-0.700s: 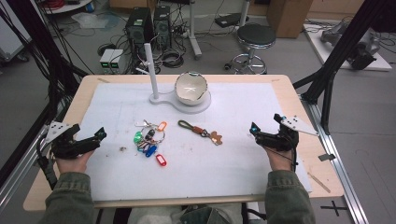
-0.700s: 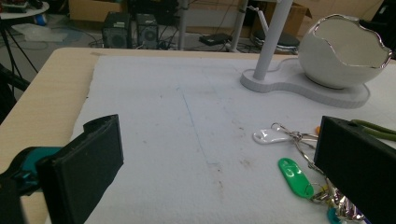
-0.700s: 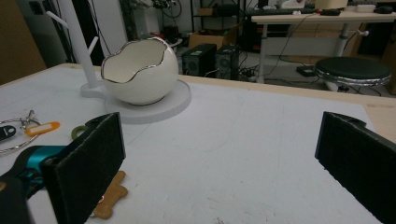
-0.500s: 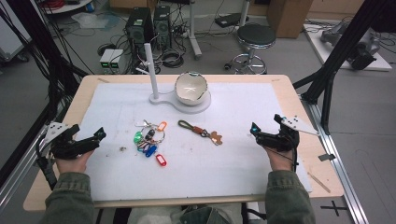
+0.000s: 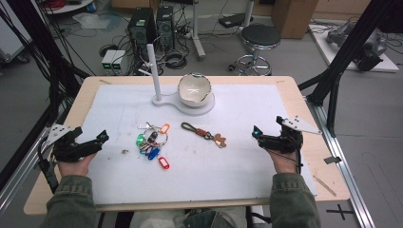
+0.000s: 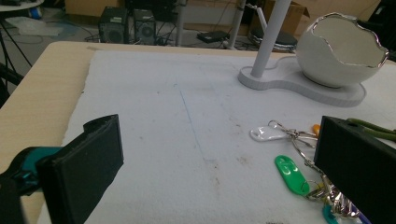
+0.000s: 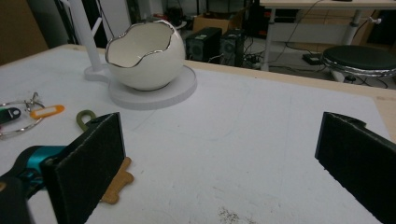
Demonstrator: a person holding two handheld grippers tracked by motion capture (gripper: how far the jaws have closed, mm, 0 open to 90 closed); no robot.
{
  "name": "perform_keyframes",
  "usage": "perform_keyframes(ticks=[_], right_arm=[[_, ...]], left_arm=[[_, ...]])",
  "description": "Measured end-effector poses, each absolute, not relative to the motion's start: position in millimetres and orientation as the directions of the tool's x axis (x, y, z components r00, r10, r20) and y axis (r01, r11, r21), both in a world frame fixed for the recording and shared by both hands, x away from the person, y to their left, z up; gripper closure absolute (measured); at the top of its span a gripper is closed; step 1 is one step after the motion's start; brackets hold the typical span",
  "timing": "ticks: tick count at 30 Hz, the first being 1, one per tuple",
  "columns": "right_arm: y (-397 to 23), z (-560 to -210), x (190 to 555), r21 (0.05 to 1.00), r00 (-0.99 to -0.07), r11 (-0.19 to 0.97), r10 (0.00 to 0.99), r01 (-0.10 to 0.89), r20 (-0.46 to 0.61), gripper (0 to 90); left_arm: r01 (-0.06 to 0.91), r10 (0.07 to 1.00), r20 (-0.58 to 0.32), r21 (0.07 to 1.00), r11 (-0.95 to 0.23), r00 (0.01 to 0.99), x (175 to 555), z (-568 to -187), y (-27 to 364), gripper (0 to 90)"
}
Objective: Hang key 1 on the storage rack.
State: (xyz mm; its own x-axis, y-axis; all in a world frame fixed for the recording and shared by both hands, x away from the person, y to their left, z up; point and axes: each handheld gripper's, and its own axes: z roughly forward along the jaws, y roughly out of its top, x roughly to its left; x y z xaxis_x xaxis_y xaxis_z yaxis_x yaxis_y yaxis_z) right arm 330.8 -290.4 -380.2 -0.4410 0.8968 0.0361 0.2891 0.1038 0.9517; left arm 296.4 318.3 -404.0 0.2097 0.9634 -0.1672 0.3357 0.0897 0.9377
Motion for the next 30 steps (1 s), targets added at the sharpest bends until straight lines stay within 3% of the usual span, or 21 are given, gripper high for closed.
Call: perform_keyframes(ticks=[30], right_arm=[[-249,-367,372,0.907,-0.560,0.186,0.826,0.378,0.065,0.4]], left_arm=[[0.342,0.965,-0.177,0.934,0.102,0.195,295,-406,319,1.7]])
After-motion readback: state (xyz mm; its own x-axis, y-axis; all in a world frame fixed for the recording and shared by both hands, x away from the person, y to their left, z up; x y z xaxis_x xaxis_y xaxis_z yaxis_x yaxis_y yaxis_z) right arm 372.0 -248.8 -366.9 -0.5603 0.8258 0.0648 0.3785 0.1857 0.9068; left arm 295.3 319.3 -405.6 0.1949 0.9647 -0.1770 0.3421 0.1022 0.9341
